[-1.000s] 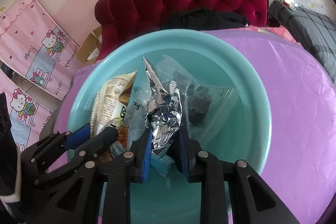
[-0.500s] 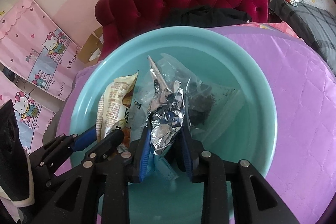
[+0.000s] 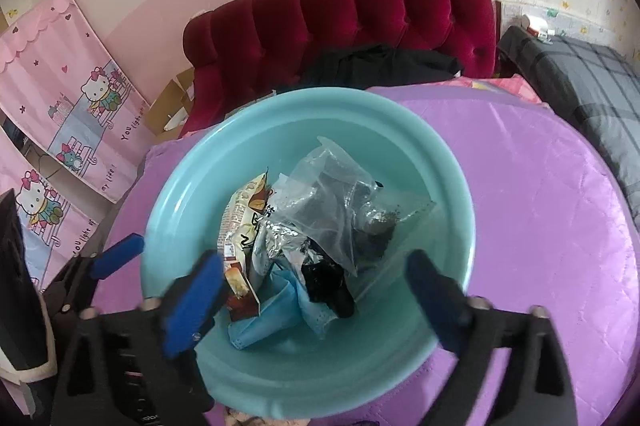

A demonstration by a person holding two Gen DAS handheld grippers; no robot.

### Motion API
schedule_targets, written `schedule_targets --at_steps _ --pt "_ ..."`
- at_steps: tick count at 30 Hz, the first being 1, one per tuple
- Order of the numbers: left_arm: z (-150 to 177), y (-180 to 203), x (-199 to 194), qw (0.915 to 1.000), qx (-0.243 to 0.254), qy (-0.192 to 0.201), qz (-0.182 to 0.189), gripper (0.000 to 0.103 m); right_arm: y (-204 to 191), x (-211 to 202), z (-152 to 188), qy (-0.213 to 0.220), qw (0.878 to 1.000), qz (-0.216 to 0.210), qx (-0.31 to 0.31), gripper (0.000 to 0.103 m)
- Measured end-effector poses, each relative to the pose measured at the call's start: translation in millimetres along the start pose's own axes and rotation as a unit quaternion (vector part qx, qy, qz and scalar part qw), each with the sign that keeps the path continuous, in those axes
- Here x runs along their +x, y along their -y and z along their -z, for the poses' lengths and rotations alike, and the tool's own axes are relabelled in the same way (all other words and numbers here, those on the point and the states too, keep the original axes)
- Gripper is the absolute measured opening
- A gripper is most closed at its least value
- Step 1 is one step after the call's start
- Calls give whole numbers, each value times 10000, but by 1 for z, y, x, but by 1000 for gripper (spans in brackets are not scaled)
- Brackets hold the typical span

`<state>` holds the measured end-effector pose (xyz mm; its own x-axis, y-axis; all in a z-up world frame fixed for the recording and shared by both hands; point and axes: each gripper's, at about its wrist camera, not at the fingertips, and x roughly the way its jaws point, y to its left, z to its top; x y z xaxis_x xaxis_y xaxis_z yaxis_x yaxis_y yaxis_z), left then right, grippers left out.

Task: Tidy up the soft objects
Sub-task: 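Withdraw both open grippers from the basin toward the remaining items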

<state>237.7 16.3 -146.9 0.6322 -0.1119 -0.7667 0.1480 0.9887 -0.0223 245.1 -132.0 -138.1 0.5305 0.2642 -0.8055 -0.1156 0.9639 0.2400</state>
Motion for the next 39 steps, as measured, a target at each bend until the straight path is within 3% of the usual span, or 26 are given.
schedule_targets --at_steps 20,39 --pt "47 -9 -72 9997 -19 150 -167 103 -1 -61 52 127 9995 248 -168 103" --pt "114 -33 -93 9998 -42 -71 -196 103 -5 -77 126 -68 9980 571 -267 103"
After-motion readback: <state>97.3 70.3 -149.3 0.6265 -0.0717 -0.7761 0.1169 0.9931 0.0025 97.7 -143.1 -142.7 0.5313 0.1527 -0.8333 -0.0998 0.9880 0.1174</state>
